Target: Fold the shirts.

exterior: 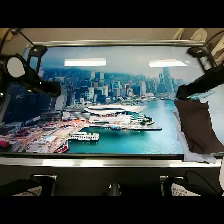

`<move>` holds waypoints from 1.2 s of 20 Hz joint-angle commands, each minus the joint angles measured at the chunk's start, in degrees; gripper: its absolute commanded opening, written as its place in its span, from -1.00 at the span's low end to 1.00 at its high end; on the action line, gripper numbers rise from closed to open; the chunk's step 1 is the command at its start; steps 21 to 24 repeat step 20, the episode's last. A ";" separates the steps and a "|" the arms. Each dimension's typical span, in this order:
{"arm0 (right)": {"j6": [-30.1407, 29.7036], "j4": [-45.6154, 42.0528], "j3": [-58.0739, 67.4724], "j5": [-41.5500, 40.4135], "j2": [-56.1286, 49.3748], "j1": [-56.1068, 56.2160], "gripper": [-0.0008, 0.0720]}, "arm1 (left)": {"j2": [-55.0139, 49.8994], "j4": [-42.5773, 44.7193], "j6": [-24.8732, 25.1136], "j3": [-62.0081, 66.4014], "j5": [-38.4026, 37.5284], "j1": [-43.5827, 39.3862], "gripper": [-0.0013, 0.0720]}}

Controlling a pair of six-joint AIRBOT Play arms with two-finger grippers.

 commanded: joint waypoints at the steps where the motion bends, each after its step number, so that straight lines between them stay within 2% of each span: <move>1: 1.25 -1.70 -2.54 3.37 -1.25 5.84 0.70 | 2.93 0.98 -2.40 -7.78 1.44 -0.04 1.00; 24: 1.25 -2.91 -2.51 3.41 -1.22 5.81 0.70 | 2.75 0.96 -2.36 -7.80 1.66 0.00 1.00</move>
